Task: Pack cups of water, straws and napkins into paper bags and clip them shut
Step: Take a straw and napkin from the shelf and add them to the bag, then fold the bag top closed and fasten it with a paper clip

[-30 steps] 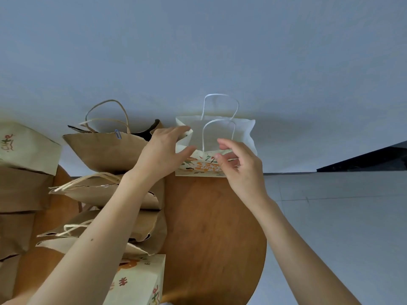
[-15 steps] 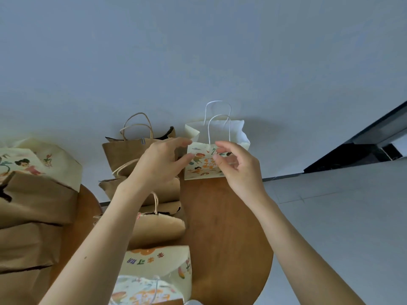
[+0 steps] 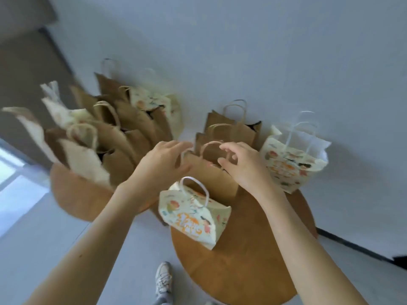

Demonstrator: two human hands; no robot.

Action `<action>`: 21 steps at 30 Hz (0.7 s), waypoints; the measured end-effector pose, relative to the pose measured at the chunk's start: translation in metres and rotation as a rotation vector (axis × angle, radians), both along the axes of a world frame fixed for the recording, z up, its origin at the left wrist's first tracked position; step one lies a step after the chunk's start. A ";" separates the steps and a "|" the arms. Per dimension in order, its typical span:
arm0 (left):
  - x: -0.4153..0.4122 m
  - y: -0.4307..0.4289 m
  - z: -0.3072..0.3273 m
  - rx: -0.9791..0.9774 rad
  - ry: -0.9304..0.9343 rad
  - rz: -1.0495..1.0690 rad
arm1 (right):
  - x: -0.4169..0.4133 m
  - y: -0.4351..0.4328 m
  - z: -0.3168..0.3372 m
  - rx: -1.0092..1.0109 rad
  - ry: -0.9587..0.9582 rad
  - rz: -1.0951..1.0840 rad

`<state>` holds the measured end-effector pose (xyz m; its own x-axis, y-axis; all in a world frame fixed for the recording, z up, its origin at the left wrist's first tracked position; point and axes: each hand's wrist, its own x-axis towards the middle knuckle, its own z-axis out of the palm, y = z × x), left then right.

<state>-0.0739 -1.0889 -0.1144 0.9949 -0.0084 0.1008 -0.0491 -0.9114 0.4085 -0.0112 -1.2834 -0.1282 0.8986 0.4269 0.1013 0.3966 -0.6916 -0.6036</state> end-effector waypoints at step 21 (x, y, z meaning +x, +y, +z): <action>-0.322 0.459 0.000 -0.020 0.023 0.883 | -0.200 0.562 0.010 -0.007 0.107 0.823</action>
